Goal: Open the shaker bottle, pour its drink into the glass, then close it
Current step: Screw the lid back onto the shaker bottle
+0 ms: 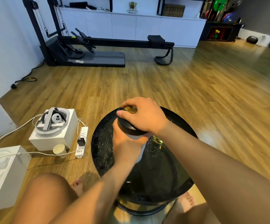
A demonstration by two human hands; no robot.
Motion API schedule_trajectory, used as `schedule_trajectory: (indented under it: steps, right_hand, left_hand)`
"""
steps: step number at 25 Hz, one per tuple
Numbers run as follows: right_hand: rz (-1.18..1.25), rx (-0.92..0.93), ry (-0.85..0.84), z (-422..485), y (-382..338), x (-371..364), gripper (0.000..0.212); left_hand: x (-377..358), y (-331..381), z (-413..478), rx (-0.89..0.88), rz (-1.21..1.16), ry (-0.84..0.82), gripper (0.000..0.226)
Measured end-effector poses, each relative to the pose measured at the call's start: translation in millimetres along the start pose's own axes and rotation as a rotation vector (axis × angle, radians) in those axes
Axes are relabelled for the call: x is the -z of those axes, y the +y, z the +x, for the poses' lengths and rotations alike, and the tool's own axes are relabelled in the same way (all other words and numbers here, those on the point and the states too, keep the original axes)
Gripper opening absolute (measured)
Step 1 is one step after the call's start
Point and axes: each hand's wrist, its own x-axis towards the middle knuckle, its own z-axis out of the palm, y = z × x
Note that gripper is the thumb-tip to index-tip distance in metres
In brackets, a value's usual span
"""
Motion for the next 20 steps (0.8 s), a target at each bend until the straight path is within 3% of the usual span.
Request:
schedule_trajectory:
  steps: [2,4,9,10,12,14,16,18,20]
  right_hand:
    - [-0.005,0.003,0.007,-2,1,-1,0.034]
    - [0.015,0.037,-0.005,-3,3,1,0.032]
    - [0.066,0.095,-0.067,0,5,10,0.028]
    - [0.064,0.091,-0.07,0,5,10,0.028]
    - [0.036,0.063,-0.037,-2,4,7,0.03]
    - [-0.003,0.012,0.01,-2,-2,0,0.034]
    - [-0.036,0.0,0.016,-1,-8,-7,0.038]
    - [-0.024,0.026,-0.008,1,-8,-7,0.039]
    - [0.009,0.063,-0.027,2,-6,-4,0.036]
  left_hand:
    - [-14,5,-15,0.009,-0.013,0.095,0.115]
    - [-10,3,-14,-0.024,0.022,0.078,0.116]
    - [32,-4,28,-0.092,0.029,-0.332,0.1]
    - [32,-6,31,-0.092,-0.003,-0.347,0.1]
    - [21,-8,21,-0.052,-0.058,-0.246,0.1]
    - [2,-7,4,0.005,-0.066,-0.044,0.099]
    - [-15,-7,-11,-0.051,-0.049,0.146,0.096]
    - [-14,-6,-16,-0.036,-0.05,0.168,0.102]
    - [3,-12,-4,-0.034,-0.01,0.062,0.109]
